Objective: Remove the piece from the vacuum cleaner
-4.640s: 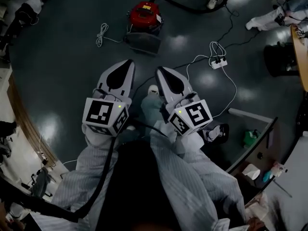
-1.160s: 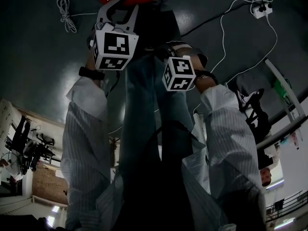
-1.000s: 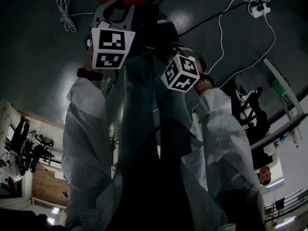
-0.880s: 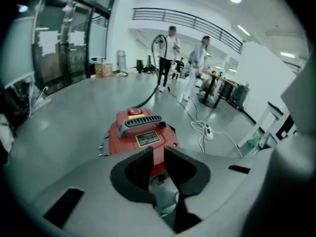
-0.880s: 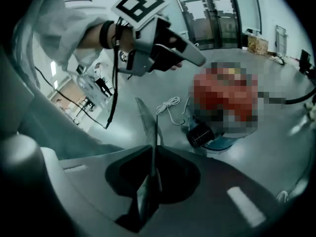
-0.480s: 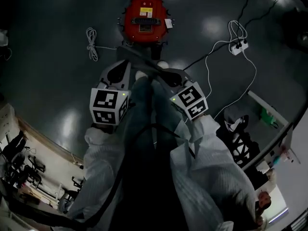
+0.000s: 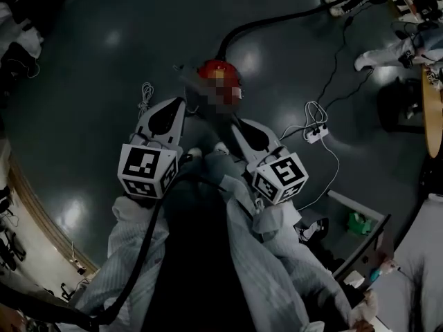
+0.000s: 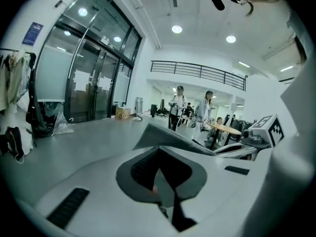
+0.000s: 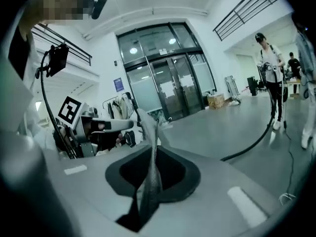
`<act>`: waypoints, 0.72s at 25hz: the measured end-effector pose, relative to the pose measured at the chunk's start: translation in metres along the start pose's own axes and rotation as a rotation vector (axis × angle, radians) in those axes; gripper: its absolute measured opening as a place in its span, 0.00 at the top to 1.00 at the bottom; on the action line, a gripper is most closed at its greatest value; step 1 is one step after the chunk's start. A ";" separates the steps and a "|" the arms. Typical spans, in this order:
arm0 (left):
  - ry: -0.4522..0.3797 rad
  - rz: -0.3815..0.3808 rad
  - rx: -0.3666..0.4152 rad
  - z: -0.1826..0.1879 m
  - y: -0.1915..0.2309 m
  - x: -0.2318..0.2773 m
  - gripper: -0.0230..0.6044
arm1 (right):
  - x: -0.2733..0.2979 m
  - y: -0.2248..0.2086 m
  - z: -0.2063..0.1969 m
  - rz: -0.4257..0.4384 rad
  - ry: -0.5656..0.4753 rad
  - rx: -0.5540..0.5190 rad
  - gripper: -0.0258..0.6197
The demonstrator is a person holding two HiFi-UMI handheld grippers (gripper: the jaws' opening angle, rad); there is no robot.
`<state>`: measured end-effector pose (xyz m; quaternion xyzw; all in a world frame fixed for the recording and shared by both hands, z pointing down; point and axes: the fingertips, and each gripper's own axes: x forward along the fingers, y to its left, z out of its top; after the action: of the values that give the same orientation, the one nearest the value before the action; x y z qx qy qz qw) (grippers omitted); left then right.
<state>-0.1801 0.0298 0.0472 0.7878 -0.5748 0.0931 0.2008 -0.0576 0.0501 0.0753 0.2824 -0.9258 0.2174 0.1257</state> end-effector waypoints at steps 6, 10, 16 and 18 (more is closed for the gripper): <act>-0.089 -0.005 0.058 0.038 -0.008 -0.035 0.96 | -0.022 0.034 0.045 0.007 -0.120 0.020 0.91; -0.118 -0.014 0.107 0.051 -0.019 -0.043 0.96 | -0.026 0.052 0.061 0.027 -0.157 -0.006 0.91; -0.125 -0.026 0.121 0.058 -0.021 -0.039 0.96 | -0.018 0.057 0.072 0.062 -0.176 0.000 0.91; -0.123 -0.029 0.134 0.059 -0.022 -0.041 0.96 | -0.017 0.060 0.074 0.069 -0.172 -0.008 0.91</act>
<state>-0.1770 0.0457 -0.0262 0.8119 -0.5671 0.0797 0.1133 -0.0871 0.0679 -0.0152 0.2677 -0.9432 0.1929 0.0392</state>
